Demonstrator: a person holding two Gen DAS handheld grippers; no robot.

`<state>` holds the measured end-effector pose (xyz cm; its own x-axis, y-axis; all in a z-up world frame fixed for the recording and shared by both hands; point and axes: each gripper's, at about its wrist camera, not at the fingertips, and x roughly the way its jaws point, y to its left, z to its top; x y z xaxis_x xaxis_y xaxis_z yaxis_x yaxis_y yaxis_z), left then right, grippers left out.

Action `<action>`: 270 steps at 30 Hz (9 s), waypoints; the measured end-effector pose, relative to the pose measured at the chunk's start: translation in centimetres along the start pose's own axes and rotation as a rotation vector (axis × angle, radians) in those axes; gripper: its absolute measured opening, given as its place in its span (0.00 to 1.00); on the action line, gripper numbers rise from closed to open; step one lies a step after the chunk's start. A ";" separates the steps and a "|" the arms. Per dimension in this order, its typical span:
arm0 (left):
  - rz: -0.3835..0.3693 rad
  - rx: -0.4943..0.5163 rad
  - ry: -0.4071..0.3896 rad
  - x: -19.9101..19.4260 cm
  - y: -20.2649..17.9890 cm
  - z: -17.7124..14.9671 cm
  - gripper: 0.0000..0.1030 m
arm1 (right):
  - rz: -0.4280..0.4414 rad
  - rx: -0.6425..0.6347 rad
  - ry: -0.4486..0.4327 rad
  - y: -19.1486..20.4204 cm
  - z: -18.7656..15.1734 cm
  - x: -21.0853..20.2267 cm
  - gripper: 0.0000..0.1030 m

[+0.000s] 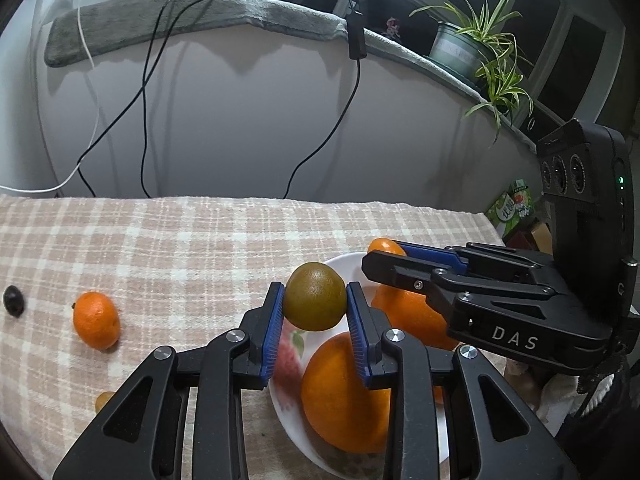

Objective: Organize fruits
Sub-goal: 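Open both grippers to drop the mandarin and kiwi onto the plate, then move both grippers back to the remaining loose fruits, then grasp the stemmed mandarin with the right gripper while the left gripper grasps a dark plum, then carry the stemmed mandarin and dark plum in both grippers over the plate, then open both grippers to release the mandarin and plum onto the plate, then withdraw both open grippers from the plate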

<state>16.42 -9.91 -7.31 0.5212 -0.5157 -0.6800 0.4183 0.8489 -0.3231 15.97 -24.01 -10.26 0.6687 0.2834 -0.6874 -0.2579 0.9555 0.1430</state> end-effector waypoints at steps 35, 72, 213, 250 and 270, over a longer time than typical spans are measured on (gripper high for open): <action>0.062 0.002 -0.052 -3.7 1.1 -0.9 0.49 | -0.031 0.034 -0.042 1.3 -0.3 -2.4 0.84; 0.358 -0.110 -0.093 -9.9 15.4 -4.8 0.58 | 0.058 -0.180 0.026 13.2 0.7 2.3 0.84; 0.016 0.234 0.013 -3.7 -10.0 -7.4 0.22 | -0.057 0.103 0.043 -3.5 -7.4 -7.2 0.36; 0.081 0.242 0.008 -3.9 -10.1 -7.6 0.74 | -0.074 0.009 0.000 -1.2 -6.7 -8.3 0.85; 0.139 0.157 -0.076 -8.4 -4.1 -7.2 0.74 | 0.007 -0.112 -0.053 3.9 -4.5 -9.5 0.85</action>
<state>4.97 -8.27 -5.04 0.6339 -0.4068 -0.6578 0.4458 0.8872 -0.1191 5.41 -23.31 -6.37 0.7017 0.2965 -0.6478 -0.3371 0.9392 0.0648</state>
